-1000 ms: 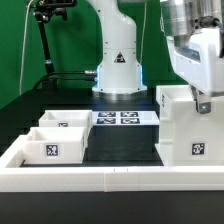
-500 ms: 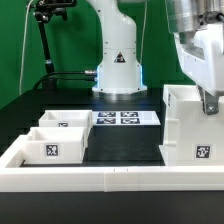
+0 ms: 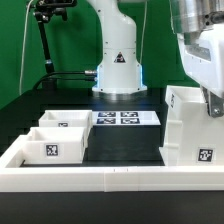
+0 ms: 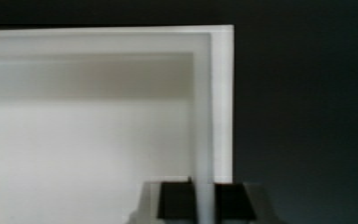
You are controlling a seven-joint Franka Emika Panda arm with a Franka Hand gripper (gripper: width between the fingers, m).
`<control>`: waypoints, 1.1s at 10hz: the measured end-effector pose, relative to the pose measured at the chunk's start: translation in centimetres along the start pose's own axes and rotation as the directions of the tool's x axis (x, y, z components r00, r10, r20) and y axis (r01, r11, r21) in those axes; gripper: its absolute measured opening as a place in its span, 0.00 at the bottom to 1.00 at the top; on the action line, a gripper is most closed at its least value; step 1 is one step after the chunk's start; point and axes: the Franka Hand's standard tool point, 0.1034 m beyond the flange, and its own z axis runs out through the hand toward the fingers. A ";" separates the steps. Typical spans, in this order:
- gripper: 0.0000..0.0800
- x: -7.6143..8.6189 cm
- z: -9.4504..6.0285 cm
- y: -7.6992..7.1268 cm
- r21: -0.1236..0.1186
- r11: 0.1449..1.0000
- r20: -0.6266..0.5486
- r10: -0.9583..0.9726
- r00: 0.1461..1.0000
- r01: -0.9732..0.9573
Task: Assemble drawer
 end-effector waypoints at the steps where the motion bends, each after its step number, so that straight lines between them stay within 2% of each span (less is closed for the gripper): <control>1: 0.05 0.0 0.0 0.0 0.001 1.000 0.000 -0.007 1.000 0.007; 2: 0.05 0.0 0.0 0.0 0.000 1.000 0.000 -0.006 1.000 0.006; 3: 0.14 -0.1 0.0 0.1 -0.001 1.000 0.000 -0.008 1.000 0.008; 4: 0.33 -0.1 0.1 0.1 -0.001 1.000 0.001 -0.010 1.000 0.010; 5: 0.33 -0.2 0.1 0.1 -0.001 1.000 0.001 -0.011 1.000 0.011; 7: 0.73 -0.2 0.1 0.1 -0.002 1.000 0.001 -0.013 1.000 0.013; 11: 0.81 -0.4 0.1 0.1 -0.002 1.000 0.001 -0.017 1.000 0.017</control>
Offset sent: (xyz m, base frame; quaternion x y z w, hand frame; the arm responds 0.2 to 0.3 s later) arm 0.0000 0.0000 0.0000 0.0000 0.0000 0.0000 1.0000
